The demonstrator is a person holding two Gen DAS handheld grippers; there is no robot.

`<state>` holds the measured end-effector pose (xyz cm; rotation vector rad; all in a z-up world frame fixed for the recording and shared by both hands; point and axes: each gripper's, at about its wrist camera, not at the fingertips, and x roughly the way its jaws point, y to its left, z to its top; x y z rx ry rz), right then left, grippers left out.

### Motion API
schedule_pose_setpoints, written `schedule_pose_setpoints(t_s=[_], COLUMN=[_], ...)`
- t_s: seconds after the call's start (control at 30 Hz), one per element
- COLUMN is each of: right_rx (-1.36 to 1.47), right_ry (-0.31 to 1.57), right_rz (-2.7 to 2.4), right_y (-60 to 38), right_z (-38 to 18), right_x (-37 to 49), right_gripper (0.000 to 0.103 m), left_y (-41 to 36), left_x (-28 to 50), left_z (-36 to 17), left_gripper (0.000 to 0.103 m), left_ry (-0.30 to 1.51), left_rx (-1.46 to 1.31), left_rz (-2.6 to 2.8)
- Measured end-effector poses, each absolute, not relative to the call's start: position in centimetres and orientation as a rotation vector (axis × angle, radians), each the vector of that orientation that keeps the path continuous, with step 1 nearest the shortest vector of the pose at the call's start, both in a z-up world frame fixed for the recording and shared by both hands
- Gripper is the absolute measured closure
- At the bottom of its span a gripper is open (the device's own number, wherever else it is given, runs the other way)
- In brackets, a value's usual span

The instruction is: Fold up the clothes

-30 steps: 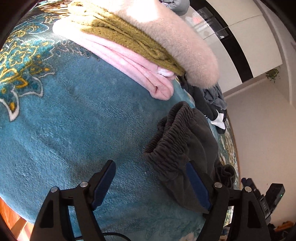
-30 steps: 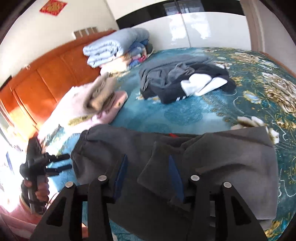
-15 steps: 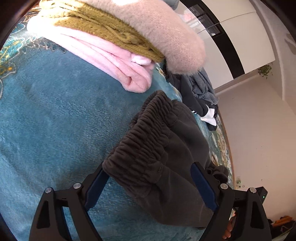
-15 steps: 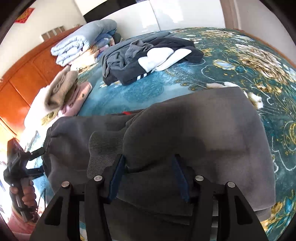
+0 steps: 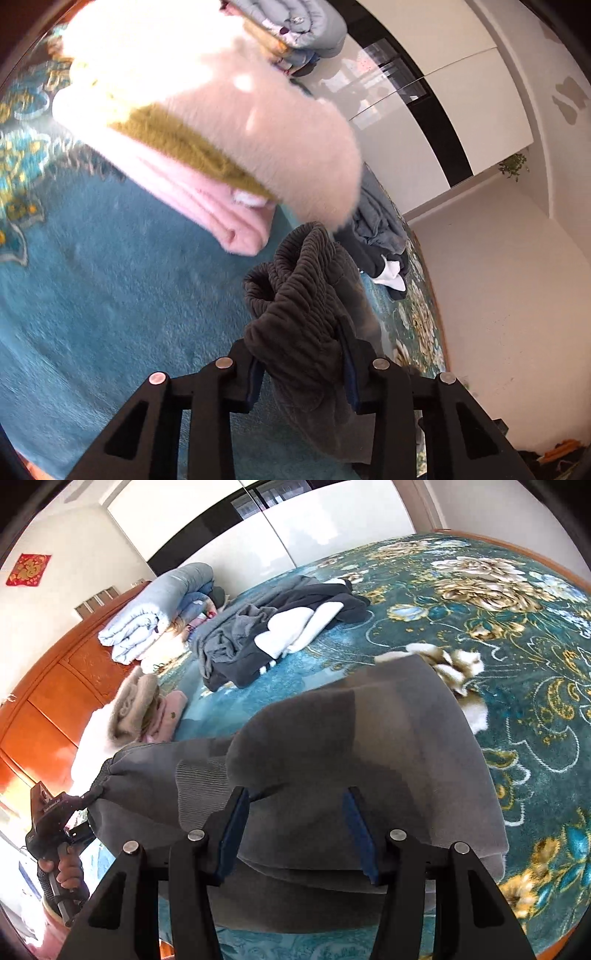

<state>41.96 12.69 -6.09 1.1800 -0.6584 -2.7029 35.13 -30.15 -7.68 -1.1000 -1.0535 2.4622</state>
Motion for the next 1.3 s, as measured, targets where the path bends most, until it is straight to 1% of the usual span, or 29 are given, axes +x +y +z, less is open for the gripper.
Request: schedule_pose_setpoints(t_s=[0.03,0.13,0.23,0.3,0.37,0.43,0.53,0.6,0.67,0.73,0.83,0.87,0.93,1.03,1.1,1.17,1.27,1.3], right_rx=[1.162,1.234,1.198,1.015,0.958,0.910,0.859,0.818,0.792,0.781,0.761,0.754,0.744,0.743,0.750,0.760,0.750,0.744], right_ry=[-0.660,-0.588,-0.647,-0.819,-0.877,-0.930,-1.076,-1.183,-1.228,-1.219,-1.230,-1.237,-1.254,-1.263,-1.267,-1.271,-1.278,-1.280], right_rz=[-2.679,-2.613,-2.608,-2.584,-2.667,-2.727,-2.719,-2.677,-2.647,-2.647,-2.626,-2.616,-2.595,-2.575,-2.568,-2.565,-2.557,-2.559], right_y=[12.1,9.7,9.4,11.3,13.3,15.3,17.9,19.4,20.2,20.4,20.6,20.6,20.8,20.9,20.9,21.0,21.1,21.2], right_z=[-6.0,-7.5,-9.1,-9.1,-8.9,-8.8,-9.8,-10.8,-11.1,-10.9,-10.9,-11.0,-11.1,-11.3,-11.4,-11.6,-11.6,-11.5], right_x=[41.9,40.8,40.8,42.2,43.3,44.4,45.8,46.4,46.6,46.7,46.8,46.9,47.1,47.3,47.3,47.3,47.5,47.7], right_gripper=[0.048,0.048,0.048,0.048,0.048,0.048,0.048,0.048,0.048,0.048,0.048,0.048,0.048,0.048,0.048,0.048,0.048,0.048], left_y=[-30.2,-29.7,-26.2,-22.6,-18.6,-14.1,-7.1,-2.8,1.4,4.6,8.0,8.8,10.0,11.2,11.0,10.1,6.4,4.8], left_x=[35.5,36.5,37.7,38.9,39.7,40.7,41.4,41.9,42.1,42.1,41.6,41.5,41.4,42.0,42.6,42.2,40.4,39.7], left_z=[-6.6,-4.3,-1.4,1.6,4.5,6.9,8.5,8.5,7.5,6.1,3.9,3.3,2.7,3.0,4.1,5.1,5.8,5.5], left_gripper=[0.066,0.066,0.066,0.065,0.065,0.065,0.065,0.065,0.064,0.062,0.061,0.059,0.047,0.036,0.034,0.034,0.033,0.030], left_ry=[-1.001,-0.849,-0.594,-0.362,-0.168,-0.013,0.175,0.278,0.368,0.444,0.473,0.473,0.467,0.442,0.429,0.364,0.232,0.207], left_rx=[-1.084,-1.069,-1.014,-0.937,-0.855,-0.786,-0.719,-0.711,-0.710,-0.727,-0.826,-0.855,-0.887,-0.868,-0.841,-0.848,-0.884,-0.898], left_rz=[2.508,2.606,2.703,2.766,2.798,2.797,2.764,2.732,2.680,2.625,2.533,2.506,2.467,2.472,2.488,2.476,2.535,2.585])
